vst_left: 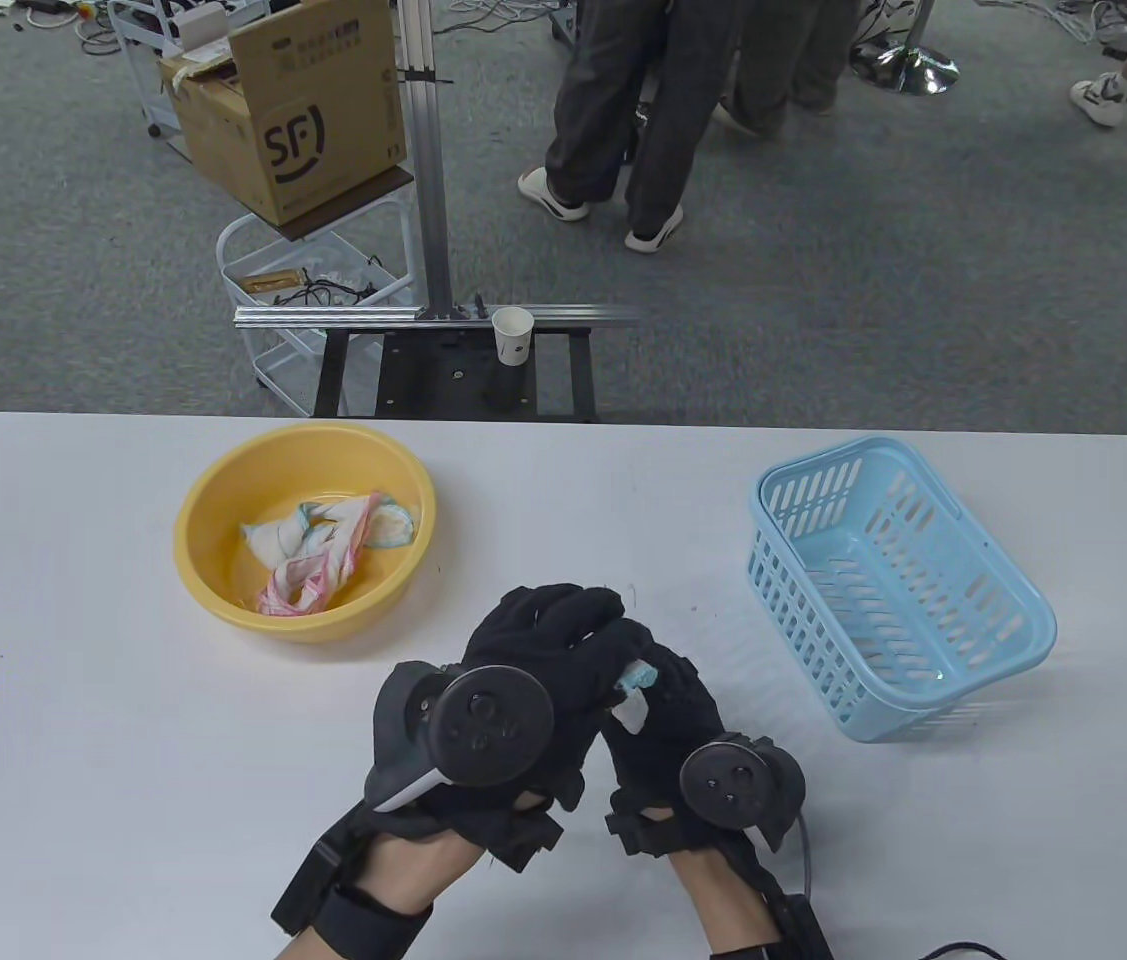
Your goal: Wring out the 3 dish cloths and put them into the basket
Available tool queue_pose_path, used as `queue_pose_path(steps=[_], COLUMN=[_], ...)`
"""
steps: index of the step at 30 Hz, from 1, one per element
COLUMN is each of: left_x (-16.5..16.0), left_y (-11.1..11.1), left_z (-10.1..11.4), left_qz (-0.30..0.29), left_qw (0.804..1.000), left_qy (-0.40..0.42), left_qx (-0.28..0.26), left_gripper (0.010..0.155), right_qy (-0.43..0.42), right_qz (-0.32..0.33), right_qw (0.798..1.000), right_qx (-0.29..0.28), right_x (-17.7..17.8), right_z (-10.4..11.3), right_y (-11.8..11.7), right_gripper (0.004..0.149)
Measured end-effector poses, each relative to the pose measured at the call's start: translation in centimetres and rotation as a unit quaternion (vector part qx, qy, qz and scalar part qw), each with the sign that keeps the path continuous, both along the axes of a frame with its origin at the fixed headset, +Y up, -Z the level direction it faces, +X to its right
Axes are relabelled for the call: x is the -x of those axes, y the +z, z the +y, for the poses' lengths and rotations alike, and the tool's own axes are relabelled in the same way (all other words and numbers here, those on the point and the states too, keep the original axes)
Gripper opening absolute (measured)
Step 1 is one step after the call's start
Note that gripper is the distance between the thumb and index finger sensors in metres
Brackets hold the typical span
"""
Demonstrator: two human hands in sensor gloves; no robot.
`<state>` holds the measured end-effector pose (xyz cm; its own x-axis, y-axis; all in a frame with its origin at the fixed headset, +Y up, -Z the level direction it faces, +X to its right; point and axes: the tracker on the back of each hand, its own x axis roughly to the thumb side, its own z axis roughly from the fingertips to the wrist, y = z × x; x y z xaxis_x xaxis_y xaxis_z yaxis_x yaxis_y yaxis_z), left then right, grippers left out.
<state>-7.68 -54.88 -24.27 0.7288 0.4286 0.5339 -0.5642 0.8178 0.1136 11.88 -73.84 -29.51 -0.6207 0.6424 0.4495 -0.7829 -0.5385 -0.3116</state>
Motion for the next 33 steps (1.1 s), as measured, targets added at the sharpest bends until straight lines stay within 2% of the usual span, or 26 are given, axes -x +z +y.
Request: queue_pose_path(steps=[4,8,13,16,20,24,30,33], left_x=[1.3,3.4,6.1,7.6,8.1,7.4,5.9,6.2], left_y=[0.4,-0.5,-3.0,-4.8,-6.0,-6.3,-6.0,-6.1], left_z=[-0.6,-2.8,-7.8,-11.8,-16.6,-20.3,-23.1,-23.6], left_qz=[0.018,0.039,0.079,0.105,0.097,0.032,-0.009,-0.013], left_qw=[1.000,0.997,0.989,0.981,0.966,0.941,0.918,0.909], left_qy=[0.014,0.061,0.090,0.086,0.098,0.111,0.073,0.066], left_qx=[-0.015,0.019,0.086,0.140,0.219,0.317,0.389,0.411], left_gripper=[0.046,0.046,0.045,0.045,0.045,0.045,0.047,0.049], right_qy=[-0.122,-0.239,-0.357,-0.423,-0.458,-0.488,-0.529,-0.515], right_qz=[-0.015,-0.012,0.020,0.052,0.114,0.138,0.173,0.178], right_qw=[0.991,0.964,0.913,0.874,0.840,0.818,0.784,0.793], right_qx=[0.054,0.115,0.196,0.235,0.269,0.272,0.275,0.272], right_x=[-1.6,-2.6,-2.9,-2.7,-1.9,-1.6,-1.6,-1.7], right_z=[-0.7,-1.9,-3.3,-4.0,-4.4,-4.3,-4.3,-4.0], right_y=[-0.6,-1.1,-1.5,-1.8,-2.0,-2.1,-2.2,-2.2], right_gripper=[0.065,0.066,0.065,0.062,0.060,0.058,0.056,0.055])
